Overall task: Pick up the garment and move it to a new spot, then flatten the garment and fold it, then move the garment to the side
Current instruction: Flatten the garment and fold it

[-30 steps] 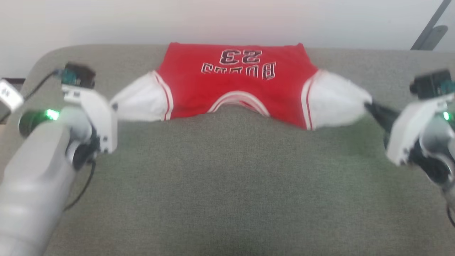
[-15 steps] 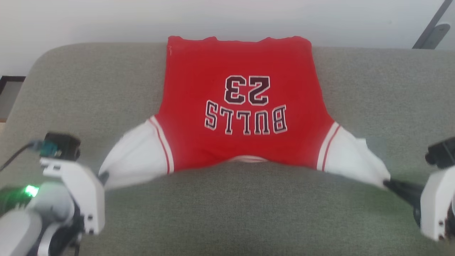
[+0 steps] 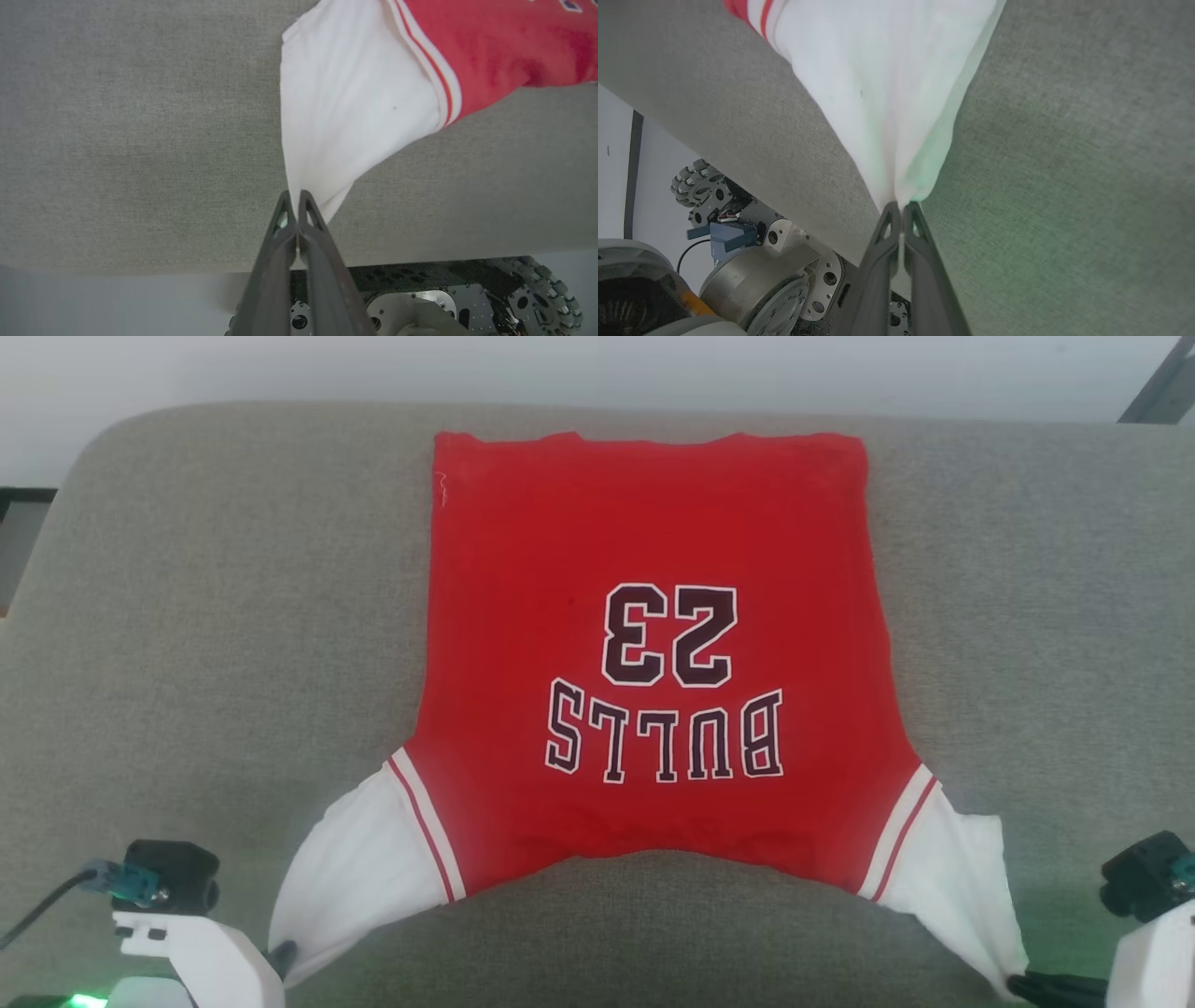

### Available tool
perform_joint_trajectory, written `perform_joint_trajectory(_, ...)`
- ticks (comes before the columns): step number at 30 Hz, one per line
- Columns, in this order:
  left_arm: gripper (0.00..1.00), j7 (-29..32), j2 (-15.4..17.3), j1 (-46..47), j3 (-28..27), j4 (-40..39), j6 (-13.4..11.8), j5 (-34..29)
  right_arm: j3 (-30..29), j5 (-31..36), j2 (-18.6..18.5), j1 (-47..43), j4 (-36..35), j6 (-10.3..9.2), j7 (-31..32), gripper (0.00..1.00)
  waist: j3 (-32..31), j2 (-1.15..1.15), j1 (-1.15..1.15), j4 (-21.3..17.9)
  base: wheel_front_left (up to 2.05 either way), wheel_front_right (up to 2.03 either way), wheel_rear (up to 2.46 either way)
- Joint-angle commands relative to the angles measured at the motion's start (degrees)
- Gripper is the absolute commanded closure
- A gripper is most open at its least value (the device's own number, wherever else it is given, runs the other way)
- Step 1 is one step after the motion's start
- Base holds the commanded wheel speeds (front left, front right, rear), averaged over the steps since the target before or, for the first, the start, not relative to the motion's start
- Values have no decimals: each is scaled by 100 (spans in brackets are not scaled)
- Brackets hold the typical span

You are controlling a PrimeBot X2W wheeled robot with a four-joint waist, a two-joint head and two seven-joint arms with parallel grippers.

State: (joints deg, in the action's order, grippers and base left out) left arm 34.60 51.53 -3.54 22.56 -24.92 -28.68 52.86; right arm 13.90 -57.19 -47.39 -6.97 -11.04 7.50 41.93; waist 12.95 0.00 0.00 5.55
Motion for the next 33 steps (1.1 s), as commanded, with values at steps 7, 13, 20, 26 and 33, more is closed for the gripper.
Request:
perform_joint_trajectory(7, 100, -278, -277, 240, 171, 453, 398, -112, -82, 820, 640, 235, 317, -2, -29, 100, 94, 0, 0, 56, 0, 0, 0)
perform_joint_trajectory(13, 100, -392, -438, 507, 314, 724, 600, -230, 0, 1484, 1080, 595, 738, -6, -39, 0, 111, 0, 0, 67, 0, 0, 0)
perform_joint_trajectory(20, 100, -459, -533, 612, 403, 806, 679, -274, -409, 1544, 1100, 710, 243, -6, 282, 0, 105, 0, 0, 92, 0, 0, 0)
perform_joint_trajectory(26, 100, -506, -644, 766, 488, 748, 745, -361, -1122, 1715, 1279, 1145, -553, -3, 524, 0, 237, 0, 0, 169, 0, 0, 0)
perform_joint_trajectory(33, 100, -496, -823, 1121, 654, 732, 873, -523, -1246, 2317, 1775, 2581, 2, -2, 90, 0, 486, 0, 0, 387, 0, 0, 0)
